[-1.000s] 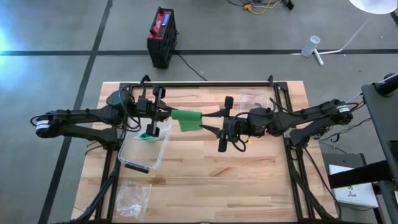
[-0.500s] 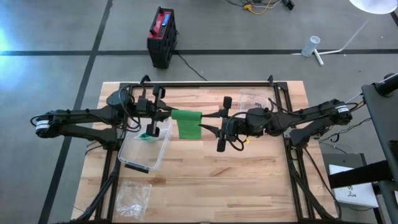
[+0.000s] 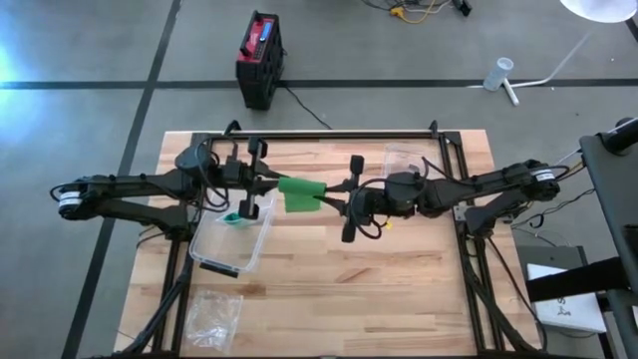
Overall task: Roll bandage
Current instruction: Roll the dark green bandage
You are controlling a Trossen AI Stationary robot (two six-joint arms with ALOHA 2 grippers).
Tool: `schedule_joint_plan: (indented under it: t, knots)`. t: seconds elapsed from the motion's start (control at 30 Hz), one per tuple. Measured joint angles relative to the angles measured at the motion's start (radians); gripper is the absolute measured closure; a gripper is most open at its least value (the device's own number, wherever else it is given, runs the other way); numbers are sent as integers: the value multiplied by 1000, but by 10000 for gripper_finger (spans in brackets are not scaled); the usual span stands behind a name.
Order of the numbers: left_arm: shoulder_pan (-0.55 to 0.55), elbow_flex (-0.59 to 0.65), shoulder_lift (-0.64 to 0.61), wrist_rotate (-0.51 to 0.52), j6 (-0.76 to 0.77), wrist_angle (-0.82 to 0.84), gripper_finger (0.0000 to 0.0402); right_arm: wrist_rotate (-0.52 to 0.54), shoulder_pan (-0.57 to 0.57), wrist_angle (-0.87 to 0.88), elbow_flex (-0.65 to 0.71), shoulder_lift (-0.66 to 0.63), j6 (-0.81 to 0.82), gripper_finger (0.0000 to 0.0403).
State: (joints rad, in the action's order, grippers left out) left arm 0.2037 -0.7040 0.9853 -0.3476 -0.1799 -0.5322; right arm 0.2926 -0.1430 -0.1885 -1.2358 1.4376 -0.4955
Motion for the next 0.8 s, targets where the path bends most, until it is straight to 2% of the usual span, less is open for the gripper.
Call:
schedule_joint_plan:
  t: [0.1, 0.3, 0.5, 0.67, 0.8]
  knots:
    - [0, 0, -1, -3, -6, -1, 374, -61, 0, 3, 0, 0, 5, 393]
    - [2, 0, -29, -2, -62, 13, 304, -85, 1, -8, 0, -8, 16, 396]
    - [3, -1, -119, 3, -119, 130, 226, -95, 0, -33, -1, -23, 40, 397]
    - [3, -1, -166, -2, -47, 221, 181, -94, 0, -64, -1, -36, 42, 398]
    - [3, 0, -151, -2, 1, 240, 166, -93, 0, -56, -16, -37, 51, 399]
